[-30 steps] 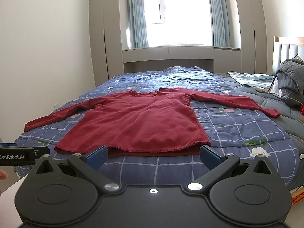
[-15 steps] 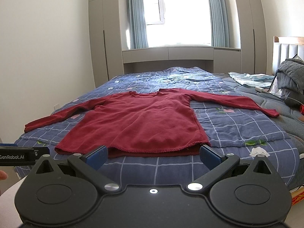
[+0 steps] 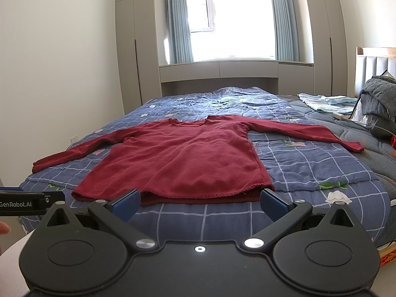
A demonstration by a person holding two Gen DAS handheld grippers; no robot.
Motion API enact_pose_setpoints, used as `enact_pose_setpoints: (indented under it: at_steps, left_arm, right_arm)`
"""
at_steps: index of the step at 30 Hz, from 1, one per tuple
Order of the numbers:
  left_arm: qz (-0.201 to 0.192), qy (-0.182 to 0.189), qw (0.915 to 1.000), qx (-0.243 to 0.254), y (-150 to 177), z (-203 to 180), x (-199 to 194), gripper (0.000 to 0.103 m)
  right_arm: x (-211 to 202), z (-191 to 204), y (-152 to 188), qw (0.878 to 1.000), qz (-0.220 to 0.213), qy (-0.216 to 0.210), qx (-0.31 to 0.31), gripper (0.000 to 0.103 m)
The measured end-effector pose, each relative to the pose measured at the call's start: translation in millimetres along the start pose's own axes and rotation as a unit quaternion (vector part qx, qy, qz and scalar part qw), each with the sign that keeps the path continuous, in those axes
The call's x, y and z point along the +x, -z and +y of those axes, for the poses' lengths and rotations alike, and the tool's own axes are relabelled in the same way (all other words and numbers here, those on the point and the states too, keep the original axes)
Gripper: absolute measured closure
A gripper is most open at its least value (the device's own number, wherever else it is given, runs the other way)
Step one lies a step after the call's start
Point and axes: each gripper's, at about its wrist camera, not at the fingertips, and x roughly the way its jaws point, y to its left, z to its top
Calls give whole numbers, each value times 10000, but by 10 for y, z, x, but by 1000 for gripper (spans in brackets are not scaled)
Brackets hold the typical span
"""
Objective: Fold small clothes
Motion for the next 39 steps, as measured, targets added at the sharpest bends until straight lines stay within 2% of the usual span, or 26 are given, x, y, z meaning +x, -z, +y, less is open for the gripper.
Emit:
enact_pose_setpoints:
  at_steps: [30,37,39]
  left_arm:
    - [16,-6,10000,7,9,-5,3,0]
    - [127,-13,9999,96,4,-33,54,0]
    - [272,-9,9996,97,-21,-30,110,0]
  right_arm:
    - [-3,-2,1,10000,4,-5,1,0]
    - [51,34,-3,9999,126,-57,-16,0]
    - [103,20,-33,9997,205,-133,-30,0]
